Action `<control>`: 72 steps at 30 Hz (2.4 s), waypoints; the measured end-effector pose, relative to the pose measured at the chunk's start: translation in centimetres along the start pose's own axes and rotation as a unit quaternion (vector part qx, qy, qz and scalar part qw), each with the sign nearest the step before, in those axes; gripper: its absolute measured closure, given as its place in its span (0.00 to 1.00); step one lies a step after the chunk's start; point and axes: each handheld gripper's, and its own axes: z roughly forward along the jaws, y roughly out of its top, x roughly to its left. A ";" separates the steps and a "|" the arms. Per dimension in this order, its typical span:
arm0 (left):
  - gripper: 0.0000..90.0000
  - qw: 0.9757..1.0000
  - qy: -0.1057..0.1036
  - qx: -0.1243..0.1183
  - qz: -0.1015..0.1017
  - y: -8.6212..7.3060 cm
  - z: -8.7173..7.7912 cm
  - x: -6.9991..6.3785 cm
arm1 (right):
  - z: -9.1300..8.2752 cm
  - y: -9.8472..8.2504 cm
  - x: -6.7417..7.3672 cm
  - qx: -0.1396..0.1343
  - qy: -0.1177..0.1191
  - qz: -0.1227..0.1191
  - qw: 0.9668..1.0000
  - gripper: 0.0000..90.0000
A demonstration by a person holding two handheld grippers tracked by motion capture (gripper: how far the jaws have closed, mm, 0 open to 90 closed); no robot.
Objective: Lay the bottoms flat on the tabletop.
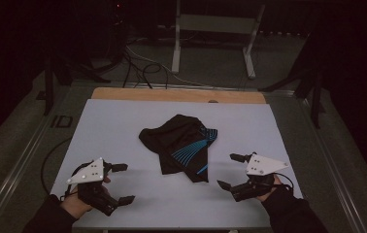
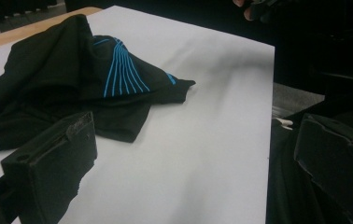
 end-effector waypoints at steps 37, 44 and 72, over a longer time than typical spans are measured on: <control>0.00 0.999 0.035 0.021 -0.015 3.6 3.7 2.6 | 6.4 3.8 -2.4 -0.012 -0.078 0.001 0.997 0.10; 0.00 0.999 0.043 0.028 -0.017 3.9 5.2 2.7 | 7.8 3.3 -2.5 -0.014 -0.104 0.021 0.994 0.10; 0.00 0.993 0.052 0.108 -0.018 1.6 12.5 3.7 | 13.2 -0.8 -0.2 0.045 -0.073 0.067 0.994 0.16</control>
